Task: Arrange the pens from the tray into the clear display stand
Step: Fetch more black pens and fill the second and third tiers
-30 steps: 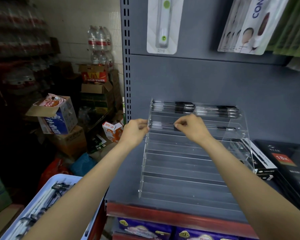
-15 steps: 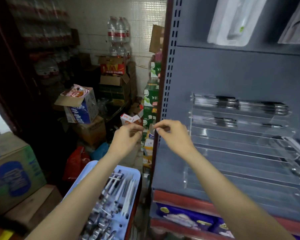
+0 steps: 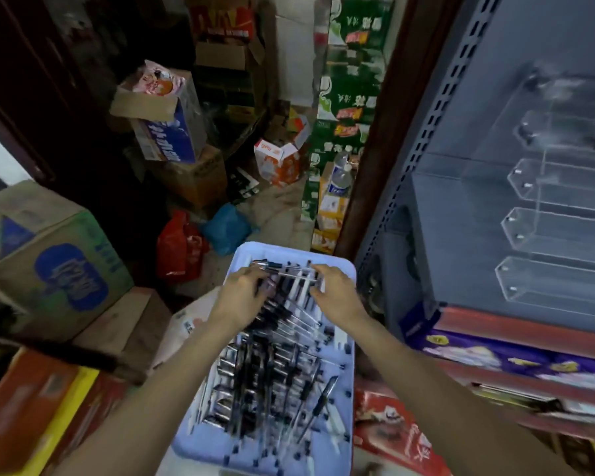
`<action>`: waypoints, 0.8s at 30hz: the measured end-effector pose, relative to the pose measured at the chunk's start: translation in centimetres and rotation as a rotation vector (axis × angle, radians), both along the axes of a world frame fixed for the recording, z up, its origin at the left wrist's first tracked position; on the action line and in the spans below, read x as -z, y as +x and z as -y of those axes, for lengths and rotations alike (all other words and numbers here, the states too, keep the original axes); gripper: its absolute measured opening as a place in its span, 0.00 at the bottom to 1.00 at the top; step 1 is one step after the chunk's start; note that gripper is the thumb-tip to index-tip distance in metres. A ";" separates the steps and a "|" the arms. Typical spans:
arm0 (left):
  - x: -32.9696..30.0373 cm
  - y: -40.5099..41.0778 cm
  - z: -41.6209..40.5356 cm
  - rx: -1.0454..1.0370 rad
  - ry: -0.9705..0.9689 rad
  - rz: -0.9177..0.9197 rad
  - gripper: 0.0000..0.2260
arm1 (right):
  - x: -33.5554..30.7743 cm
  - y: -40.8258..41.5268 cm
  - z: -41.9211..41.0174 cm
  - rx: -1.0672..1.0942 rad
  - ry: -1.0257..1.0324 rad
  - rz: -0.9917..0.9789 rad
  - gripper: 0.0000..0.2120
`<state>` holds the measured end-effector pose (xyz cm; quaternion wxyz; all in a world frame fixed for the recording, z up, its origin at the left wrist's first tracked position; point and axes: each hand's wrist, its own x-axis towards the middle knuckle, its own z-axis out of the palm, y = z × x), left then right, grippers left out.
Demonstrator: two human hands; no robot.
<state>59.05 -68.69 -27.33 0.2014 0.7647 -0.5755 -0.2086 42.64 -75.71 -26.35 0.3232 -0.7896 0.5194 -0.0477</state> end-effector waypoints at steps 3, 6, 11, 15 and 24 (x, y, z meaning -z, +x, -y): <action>2.6 1.7 0.2 0.079 0.091 0.038 0.24 | 2.4 1.0 1.1 -0.033 0.026 -0.097 0.29; 4.2 2.9 0.7 0.129 0.186 0.106 0.28 | 3.5 2.1 2.3 -0.077 0.042 -0.155 0.30; 5.6 3.8 0.8 0.148 0.196 0.048 0.27 | 3.7 3.1 3.1 -0.060 -0.159 -0.289 0.17; 5.4 3.5 1.0 -0.008 0.112 -0.178 0.23 | 3.7 3.1 2.9 -0.115 -0.144 -0.343 0.12; 4.4 2.6 2.0 -0.168 0.055 -0.269 0.15 | 3.0 2.7 2.1 0.015 0.020 -0.143 0.10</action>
